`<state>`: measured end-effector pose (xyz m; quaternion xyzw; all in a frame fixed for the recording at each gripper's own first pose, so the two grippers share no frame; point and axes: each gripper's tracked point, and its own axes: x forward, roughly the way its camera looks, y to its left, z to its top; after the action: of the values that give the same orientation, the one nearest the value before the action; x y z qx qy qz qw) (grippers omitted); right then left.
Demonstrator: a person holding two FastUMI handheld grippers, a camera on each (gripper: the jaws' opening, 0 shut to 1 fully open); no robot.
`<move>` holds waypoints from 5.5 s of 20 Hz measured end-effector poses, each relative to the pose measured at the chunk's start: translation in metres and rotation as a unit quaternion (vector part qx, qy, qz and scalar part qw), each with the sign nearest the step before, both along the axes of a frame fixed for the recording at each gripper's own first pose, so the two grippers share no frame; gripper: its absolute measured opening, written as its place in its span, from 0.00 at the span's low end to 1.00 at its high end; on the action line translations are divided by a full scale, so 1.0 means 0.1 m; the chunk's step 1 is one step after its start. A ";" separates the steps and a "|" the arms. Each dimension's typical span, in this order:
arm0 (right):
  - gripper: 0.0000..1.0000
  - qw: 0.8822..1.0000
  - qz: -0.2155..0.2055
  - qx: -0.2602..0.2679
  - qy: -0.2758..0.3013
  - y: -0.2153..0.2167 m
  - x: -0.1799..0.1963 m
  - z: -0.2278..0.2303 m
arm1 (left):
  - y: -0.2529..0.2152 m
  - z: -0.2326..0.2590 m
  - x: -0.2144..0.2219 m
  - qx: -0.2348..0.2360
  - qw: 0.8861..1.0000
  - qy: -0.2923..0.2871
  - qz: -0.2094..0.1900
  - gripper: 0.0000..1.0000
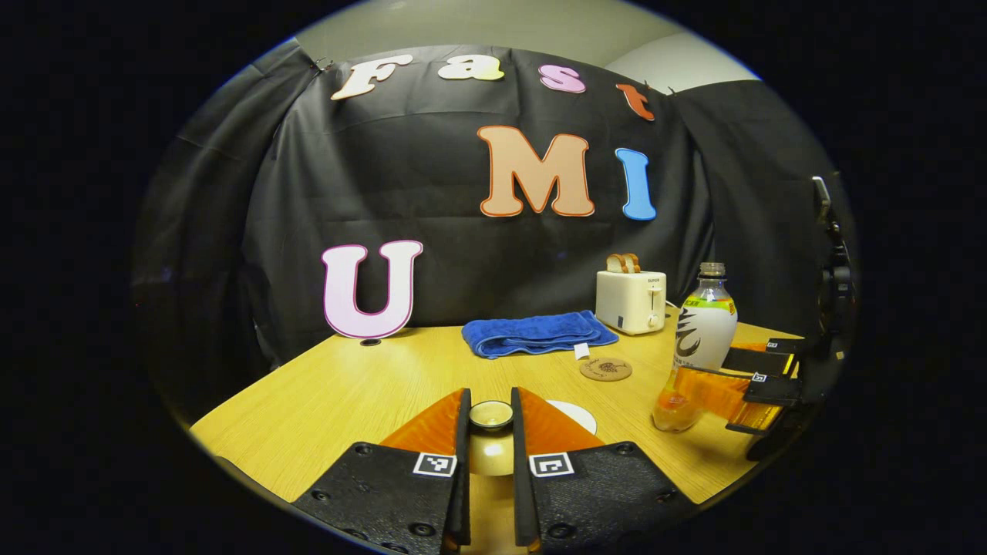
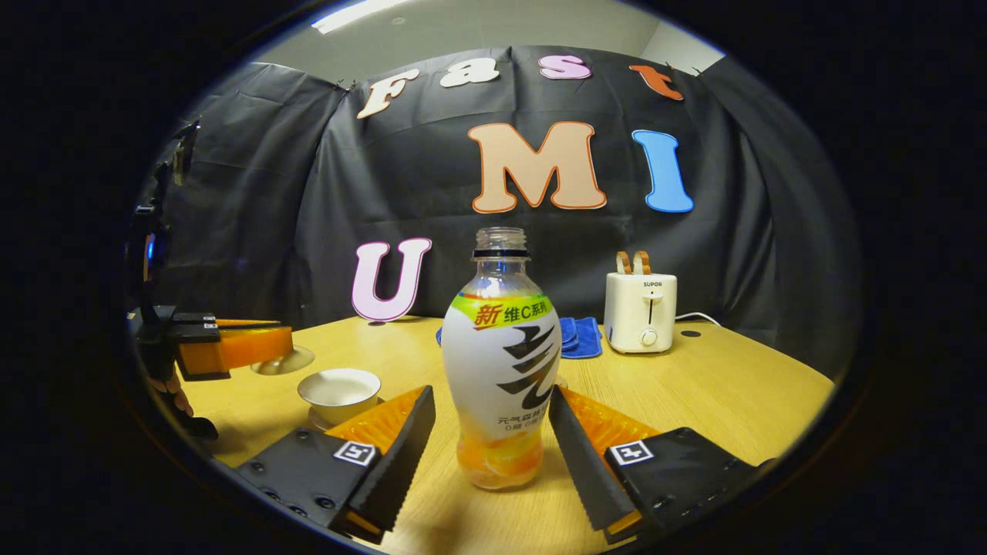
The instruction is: Open the teacup lid with one hand, grasp the water bottle and pour water into the teacup with the other hand; after pouring, place the water bottle on the coaster and then close the teacup lid.
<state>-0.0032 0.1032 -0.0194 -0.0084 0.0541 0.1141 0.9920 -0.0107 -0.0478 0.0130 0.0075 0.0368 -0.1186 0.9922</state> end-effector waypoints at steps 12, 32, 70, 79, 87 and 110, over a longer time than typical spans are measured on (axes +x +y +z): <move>0.71 0.999 -0.019 -0.010 0.033 -0.03 0.04 -0.12 | 0.05 0.10 -0.07 -0.016 1.000 -0.012 0.005 0.19; 0.60 0.935 -0.005 -0.349 -0.064 0.12 0.30 -0.03 | 0.49 0.10 -0.12 -0.033 0.998 -0.012 0.045 0.21; 0.59 0.574 0.072 -0.770 -0.271 0.50 0.27 0.17 | 0.82 0.28 -0.18 -0.058 0.996 -0.020 0.066 0.19; 0.56 0.515 0.078 -0.805 -0.283 0.55 0.30 0.27 | 0.84 0.33 -0.20 -0.059 0.996 -0.025 0.064 0.19; 0.56 0.488 0.096 -0.818 -0.289 0.61 0.29 0.28 | 0.82 0.32 -0.21 -0.059 0.996 -0.025 0.062 0.19; 0.58 0.897 0.082 -0.433 -0.033 0.22 0.33 0.08 | 0.75 0.36 -0.23 -0.061 0.996 -0.028 0.053 0.20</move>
<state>0.0294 0.1252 -0.0112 -0.4450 0.0643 0.1597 0.8788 -0.0342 0.0268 0.0487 -0.0519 0.0022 -0.0673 0.9964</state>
